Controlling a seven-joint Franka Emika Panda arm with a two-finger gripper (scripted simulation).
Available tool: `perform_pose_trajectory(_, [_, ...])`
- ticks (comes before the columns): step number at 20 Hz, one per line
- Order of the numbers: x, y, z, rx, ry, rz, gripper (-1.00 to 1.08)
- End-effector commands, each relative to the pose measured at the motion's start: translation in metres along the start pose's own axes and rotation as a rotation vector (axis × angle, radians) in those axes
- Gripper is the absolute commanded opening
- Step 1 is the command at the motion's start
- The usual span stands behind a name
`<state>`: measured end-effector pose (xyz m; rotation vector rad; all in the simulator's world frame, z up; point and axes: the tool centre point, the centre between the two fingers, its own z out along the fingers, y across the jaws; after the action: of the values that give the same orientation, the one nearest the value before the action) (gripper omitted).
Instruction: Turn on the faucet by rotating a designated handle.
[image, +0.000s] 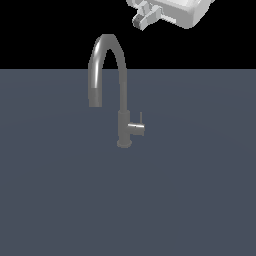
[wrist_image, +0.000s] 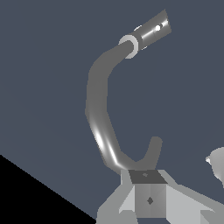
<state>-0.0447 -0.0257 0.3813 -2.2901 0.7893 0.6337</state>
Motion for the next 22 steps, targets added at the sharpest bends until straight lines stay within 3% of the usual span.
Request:
perform_pose_trajectory(1, [0.019,-0.001,0.003,0.051,-0.039,0.051,-1.0])
perform_pose_trajectory(22, [0.18,0.027,0.068,0.53,-0.403,0.536,-1.0])
